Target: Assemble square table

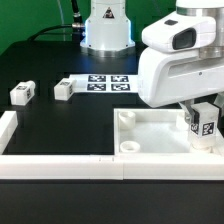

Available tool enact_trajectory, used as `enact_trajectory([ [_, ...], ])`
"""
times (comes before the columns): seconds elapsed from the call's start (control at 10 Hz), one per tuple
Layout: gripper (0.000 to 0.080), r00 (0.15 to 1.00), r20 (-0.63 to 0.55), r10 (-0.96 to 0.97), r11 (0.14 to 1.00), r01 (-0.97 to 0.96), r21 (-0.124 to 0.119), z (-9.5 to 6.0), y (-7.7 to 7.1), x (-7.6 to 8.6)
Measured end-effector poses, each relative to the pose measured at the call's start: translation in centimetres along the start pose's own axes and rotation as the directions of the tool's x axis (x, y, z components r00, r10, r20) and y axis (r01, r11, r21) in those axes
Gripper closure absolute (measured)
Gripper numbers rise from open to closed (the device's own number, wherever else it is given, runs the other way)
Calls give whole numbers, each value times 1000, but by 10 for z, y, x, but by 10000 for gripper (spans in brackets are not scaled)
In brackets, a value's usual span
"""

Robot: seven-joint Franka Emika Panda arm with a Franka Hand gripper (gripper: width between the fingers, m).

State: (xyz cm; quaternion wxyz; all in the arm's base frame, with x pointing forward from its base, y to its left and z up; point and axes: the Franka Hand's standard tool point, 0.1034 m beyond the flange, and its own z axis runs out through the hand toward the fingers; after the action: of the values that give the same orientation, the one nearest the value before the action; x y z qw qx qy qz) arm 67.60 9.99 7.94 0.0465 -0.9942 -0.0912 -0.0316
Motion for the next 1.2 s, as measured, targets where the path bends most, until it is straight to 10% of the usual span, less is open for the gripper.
enact_trajectory([
  [1.2,511,482,5,876,482,-876,22,1,4,0],
])
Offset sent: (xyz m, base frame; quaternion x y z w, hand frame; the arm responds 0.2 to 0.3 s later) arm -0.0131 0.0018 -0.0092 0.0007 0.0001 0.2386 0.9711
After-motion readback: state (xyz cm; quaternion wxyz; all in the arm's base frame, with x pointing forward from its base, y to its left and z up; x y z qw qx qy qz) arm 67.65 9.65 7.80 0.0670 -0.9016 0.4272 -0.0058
